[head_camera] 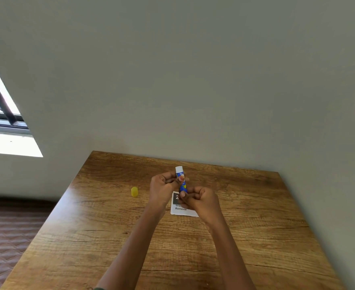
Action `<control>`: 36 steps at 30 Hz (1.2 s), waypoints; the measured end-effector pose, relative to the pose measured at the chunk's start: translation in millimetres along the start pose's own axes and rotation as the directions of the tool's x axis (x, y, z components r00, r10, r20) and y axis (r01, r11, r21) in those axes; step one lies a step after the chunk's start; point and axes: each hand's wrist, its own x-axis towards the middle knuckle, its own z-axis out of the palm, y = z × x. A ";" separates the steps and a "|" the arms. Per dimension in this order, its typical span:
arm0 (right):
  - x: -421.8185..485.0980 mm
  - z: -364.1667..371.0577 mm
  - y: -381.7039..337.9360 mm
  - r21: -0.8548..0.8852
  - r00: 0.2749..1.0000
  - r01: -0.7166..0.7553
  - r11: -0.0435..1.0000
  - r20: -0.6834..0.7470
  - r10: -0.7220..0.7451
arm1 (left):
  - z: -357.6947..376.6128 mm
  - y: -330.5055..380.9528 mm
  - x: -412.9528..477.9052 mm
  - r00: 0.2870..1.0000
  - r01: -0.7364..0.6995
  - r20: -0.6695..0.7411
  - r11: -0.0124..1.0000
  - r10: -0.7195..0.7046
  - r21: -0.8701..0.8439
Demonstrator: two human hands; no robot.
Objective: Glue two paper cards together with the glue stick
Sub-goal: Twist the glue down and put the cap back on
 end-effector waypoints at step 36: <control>70.4 37.4 -28.3 -0.084 0.977 0.171 0.982 0.143 -0.158 | -81.0 -7.6 -2.3 0.995 0.096 -0.031 0.985 -0.092 0.142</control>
